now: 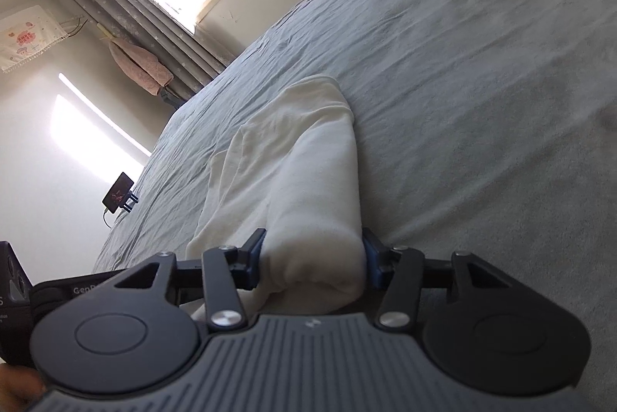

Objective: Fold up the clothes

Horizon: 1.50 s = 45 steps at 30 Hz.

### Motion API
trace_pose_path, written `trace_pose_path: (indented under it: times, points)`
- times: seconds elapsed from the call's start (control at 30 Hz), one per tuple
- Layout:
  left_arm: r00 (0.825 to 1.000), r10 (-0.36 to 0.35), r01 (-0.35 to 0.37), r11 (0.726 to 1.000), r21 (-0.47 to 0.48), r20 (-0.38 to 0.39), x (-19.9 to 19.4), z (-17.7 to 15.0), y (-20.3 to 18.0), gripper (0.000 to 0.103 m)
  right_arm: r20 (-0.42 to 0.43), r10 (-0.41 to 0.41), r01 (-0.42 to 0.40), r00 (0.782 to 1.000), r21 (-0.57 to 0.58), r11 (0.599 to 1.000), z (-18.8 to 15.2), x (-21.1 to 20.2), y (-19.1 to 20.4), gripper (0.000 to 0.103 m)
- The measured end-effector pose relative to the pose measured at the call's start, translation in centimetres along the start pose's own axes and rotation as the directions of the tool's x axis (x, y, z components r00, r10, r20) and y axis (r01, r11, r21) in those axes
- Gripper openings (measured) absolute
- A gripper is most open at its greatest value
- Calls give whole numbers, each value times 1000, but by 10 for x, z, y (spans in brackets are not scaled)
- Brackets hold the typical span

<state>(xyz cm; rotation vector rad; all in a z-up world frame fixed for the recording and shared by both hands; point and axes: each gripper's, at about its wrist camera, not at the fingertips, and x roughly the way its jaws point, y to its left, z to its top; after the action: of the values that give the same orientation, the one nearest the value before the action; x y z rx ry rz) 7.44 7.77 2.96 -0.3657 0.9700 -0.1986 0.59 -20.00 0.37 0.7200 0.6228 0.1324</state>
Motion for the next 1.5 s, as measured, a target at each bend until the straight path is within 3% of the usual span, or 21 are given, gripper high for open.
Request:
trace_pose_path:
  times: [0.2,0.37,0.43,0.6,0.7,0.9,1.0,1.27,1.5]
  points:
    - [1000,-26,26,999,-28,-4,-2,1,3,45,57,-44,49,997,-85,995,1,-9,24,46]
    - [992,-123,121,992,-46,-26,-9,-3,0,44,58,-59,66,997,-123,990,13,-23,28,44]
    - [984,-172,169,983,-69,-48,-8,-7,-2,44,46,-74,79,996,-134,988,19,-31,25,44]
    - [970,-219,216,976,-40,-107,-2,-34,-29,47,-18,-146,140,989,-183,973,33,-56,12,44]
    - [961,-248,252,968,16,-124,-2,-46,-46,47,-47,-173,159,984,-209,965,40,-68,5,44]
    - [963,-237,245,969,47,-131,4,-52,-48,46,-97,-168,148,981,-185,972,26,-57,-29,47]
    - [963,-236,244,968,54,-130,5,-52,-48,46,-113,-108,96,988,-101,990,27,-56,-47,55]
    - [965,-235,244,968,68,-118,4,-55,-47,46,-150,-61,55,987,-46,997,39,-51,-44,70]
    - [967,-228,237,968,83,-111,3,-57,-48,46,-151,-63,62,987,-13,998,44,-58,-49,70]
